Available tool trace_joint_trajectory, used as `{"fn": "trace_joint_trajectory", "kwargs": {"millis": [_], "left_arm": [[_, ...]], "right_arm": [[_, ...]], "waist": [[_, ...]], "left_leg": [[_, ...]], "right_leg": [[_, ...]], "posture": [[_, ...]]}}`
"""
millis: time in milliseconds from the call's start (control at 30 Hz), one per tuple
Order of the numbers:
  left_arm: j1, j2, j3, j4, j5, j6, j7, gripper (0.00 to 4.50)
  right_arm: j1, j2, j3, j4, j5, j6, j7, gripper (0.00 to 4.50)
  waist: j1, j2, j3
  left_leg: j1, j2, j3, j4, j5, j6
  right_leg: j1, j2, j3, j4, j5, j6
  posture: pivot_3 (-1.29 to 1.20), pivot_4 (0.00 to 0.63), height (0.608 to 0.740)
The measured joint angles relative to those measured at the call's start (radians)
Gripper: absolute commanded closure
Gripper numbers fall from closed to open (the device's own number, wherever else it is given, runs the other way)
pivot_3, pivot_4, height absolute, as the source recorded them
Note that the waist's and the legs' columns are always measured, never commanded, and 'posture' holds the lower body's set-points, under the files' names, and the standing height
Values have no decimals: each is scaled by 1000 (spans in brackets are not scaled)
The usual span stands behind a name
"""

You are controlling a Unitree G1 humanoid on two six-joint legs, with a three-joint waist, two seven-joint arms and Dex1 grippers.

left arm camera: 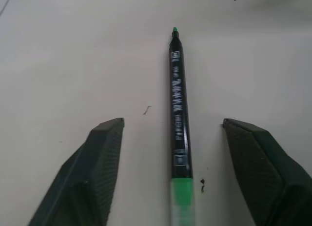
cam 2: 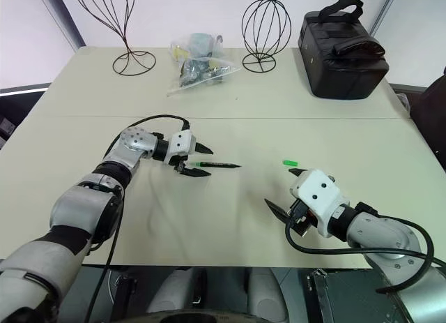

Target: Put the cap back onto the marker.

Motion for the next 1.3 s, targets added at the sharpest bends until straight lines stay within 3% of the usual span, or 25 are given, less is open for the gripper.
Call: {"fn": "trace_joint_trajectory", "kwargs": {"millis": [167,267,433,467,1300], "left_arm": [[0,0,1,0,-2,0,-7,1064],[2,-1,0,0,-2,1,-14,1750],[16,-11,-1,0,-2,-3,-44,4262],[18,-11,-1,0,-2,-3,-44,4441],[18,-6,-2,0,2,-12,-30,4441]], "right_arm": [[0,0,0,0,-3,0,0,0],[0,0,0,-1,-4,0,0,0],[0,0,0,-2,-4,2,0,0],[1,0,0,-2,-4,2,0,0],[-27,-40,-69,101,-32,-71,102,0]], "waist": [[0,0,0],[0,0,0],[2,0,0],[2,0,0],[1,0,0]], "left_leg": [[0,0,0,0,0,0],[0,0,0,0,0,0],[2,0,0,0,0,0],[3,0,0,0,0,0],[6,0,0,0,0,0]], "right_leg": [[0,0,0,0,0,0],[0,0,0,0,0,0],[2,0,0,0,0,0],[3,0,0,1,0,0],[5,0,0,1,0,0]], "posture": [[0,150,740],[0,150,740],[0,150,740],[0,150,740],[0,150,740]]}}
